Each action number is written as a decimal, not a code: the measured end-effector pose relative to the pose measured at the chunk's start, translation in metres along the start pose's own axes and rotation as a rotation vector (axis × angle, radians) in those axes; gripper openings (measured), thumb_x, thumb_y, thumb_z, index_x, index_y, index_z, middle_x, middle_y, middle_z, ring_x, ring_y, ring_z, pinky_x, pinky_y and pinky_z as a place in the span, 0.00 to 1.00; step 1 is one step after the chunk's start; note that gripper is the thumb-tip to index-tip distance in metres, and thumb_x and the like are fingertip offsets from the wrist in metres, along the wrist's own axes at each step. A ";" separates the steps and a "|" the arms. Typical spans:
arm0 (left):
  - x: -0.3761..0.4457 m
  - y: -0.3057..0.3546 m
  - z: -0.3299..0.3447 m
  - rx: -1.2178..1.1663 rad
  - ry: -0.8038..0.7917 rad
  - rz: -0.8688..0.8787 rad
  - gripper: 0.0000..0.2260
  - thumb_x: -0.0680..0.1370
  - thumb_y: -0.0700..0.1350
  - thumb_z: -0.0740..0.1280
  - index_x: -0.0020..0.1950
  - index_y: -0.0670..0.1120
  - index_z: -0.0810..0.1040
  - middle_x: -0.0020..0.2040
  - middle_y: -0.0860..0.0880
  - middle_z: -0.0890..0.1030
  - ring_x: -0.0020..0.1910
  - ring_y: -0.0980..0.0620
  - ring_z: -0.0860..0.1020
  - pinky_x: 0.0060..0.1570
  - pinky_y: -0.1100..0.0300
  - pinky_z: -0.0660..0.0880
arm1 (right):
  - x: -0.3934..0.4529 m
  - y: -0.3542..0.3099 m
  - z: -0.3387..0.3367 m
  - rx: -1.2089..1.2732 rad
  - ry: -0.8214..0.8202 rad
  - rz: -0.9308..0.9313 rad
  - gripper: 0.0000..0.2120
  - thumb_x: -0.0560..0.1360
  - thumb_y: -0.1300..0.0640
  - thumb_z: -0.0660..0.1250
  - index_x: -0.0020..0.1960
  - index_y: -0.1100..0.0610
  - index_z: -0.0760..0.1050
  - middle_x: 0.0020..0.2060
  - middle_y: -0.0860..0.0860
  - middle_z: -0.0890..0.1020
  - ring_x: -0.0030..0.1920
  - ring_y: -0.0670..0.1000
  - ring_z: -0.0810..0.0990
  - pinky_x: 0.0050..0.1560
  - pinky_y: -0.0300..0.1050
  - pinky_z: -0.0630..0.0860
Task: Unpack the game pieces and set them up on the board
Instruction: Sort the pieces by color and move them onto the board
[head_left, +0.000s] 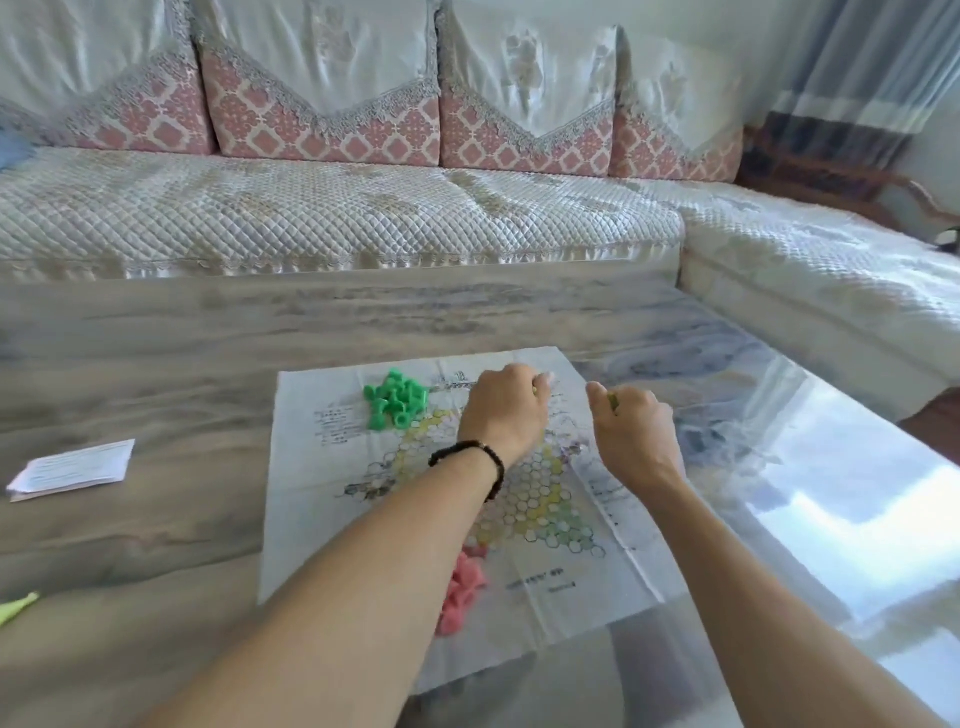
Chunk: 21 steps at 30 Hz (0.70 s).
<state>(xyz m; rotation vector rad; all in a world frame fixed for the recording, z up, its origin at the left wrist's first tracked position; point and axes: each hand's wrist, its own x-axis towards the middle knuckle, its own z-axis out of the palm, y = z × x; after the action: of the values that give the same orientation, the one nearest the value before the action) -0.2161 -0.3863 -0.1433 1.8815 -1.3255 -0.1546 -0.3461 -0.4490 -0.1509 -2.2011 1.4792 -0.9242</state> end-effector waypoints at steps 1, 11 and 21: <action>0.004 0.000 0.011 0.023 -0.012 0.005 0.21 0.82 0.50 0.57 0.29 0.46 0.64 0.29 0.47 0.73 0.34 0.43 0.75 0.33 0.56 0.64 | 0.004 0.007 0.003 -0.004 -0.012 0.004 0.27 0.80 0.48 0.59 0.25 0.58 0.61 0.22 0.52 0.69 0.26 0.52 0.68 0.26 0.42 0.59; 0.024 -0.001 0.039 0.156 -0.148 -0.007 0.12 0.77 0.50 0.62 0.37 0.45 0.76 0.37 0.48 0.80 0.38 0.47 0.77 0.35 0.56 0.73 | 0.021 0.023 0.018 -0.233 -0.135 -0.073 0.14 0.75 0.49 0.59 0.37 0.57 0.70 0.33 0.53 0.76 0.36 0.58 0.75 0.35 0.46 0.71; 0.019 0.001 -0.001 -0.094 -0.429 -0.045 0.13 0.82 0.45 0.54 0.54 0.46 0.79 0.52 0.50 0.78 0.51 0.51 0.75 0.51 0.57 0.71 | 0.015 0.018 -0.006 -0.025 -0.383 -0.080 0.19 0.72 0.49 0.66 0.62 0.53 0.76 0.45 0.49 0.78 0.38 0.42 0.76 0.34 0.35 0.71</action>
<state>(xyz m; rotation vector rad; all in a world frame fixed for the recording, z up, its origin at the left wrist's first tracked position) -0.2077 -0.4017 -0.1362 1.8619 -1.5248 -0.6626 -0.3585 -0.4691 -0.1522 -2.3077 1.2356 -0.4693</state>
